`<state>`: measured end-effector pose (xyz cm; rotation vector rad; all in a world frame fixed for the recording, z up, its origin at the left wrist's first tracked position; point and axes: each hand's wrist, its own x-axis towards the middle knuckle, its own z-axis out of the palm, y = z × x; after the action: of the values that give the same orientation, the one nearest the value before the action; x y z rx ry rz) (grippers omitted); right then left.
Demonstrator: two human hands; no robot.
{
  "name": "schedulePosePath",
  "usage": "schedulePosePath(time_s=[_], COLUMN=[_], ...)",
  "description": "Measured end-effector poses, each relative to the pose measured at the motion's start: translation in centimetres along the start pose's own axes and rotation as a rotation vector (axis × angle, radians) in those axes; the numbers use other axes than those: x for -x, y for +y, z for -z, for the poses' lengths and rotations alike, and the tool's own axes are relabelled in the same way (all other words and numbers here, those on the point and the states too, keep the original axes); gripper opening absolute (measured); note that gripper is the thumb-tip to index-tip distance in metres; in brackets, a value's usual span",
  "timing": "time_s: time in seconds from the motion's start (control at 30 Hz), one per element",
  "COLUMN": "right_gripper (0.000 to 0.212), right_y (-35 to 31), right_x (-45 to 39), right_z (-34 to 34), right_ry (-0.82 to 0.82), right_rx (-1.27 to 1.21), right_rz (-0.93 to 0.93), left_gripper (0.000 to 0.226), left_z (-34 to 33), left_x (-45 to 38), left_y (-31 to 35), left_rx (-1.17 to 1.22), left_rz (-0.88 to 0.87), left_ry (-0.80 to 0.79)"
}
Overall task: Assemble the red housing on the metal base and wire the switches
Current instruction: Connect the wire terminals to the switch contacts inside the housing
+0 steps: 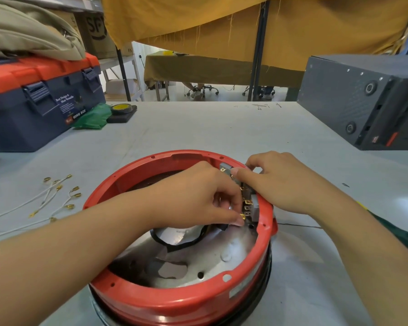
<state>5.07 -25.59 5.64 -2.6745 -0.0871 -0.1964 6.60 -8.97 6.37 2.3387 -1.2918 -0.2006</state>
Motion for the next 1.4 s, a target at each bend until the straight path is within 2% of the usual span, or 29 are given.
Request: schedulePosePath(time_s=[1.13, 1.4], right_gripper=[0.049, 0.052], right_y=[-0.06, 0.07], right_x=[-0.02, -0.01], right_z=[-0.17, -0.16], right_ry=[-0.002, -0.007], right_rx=[-0.008, -0.032], right_rz=[0.020, 0.017], left_gripper=[0.013, 0.006], left_z=[-0.60, 0.23], left_x=[-0.07, 0.00], left_y=[0.15, -0.32], left_rx=[-0.052, 0.038], left_rz=[-0.016, 0.004], left_ry=[0.045, -0.038])
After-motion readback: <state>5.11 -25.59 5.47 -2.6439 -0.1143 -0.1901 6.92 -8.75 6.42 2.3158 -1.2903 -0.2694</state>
